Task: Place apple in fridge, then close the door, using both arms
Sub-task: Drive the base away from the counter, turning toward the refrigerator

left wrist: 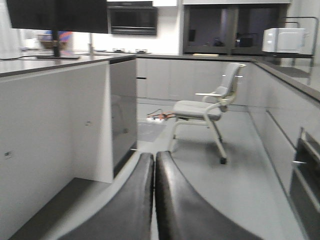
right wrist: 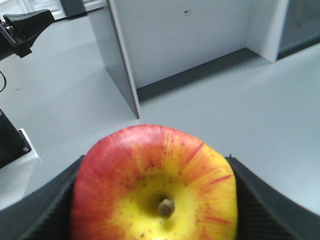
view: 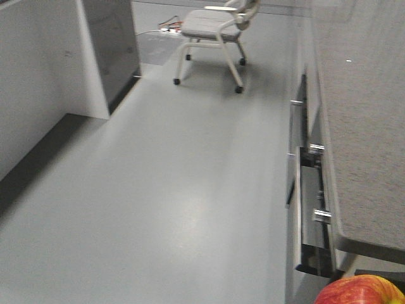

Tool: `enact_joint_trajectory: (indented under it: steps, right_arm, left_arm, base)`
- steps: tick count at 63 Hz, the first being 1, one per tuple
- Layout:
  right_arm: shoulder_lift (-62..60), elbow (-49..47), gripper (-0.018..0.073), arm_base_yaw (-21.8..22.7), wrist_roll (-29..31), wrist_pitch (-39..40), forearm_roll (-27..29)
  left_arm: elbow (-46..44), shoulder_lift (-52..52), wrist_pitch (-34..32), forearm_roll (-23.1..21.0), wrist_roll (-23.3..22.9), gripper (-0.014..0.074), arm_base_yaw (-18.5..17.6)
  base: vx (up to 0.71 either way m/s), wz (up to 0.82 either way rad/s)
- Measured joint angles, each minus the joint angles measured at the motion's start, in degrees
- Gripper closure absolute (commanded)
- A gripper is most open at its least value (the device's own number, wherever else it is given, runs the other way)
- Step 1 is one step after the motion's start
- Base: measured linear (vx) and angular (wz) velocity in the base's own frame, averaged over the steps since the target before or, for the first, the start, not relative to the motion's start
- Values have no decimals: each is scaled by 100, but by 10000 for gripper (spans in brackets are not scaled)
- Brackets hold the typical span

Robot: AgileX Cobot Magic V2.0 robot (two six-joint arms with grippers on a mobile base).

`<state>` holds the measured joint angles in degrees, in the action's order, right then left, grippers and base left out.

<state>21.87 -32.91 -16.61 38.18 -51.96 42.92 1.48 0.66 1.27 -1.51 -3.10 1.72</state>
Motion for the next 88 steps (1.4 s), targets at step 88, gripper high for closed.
enact_joint_trajectory:
  steps: [88]
  right_arm:
    - [0, 0, 196, 0, 0, 0, 6]
  left_arm:
    - [0, 0, 0, 0, 0, 603, 0]
  base:
    - [-6, 40]
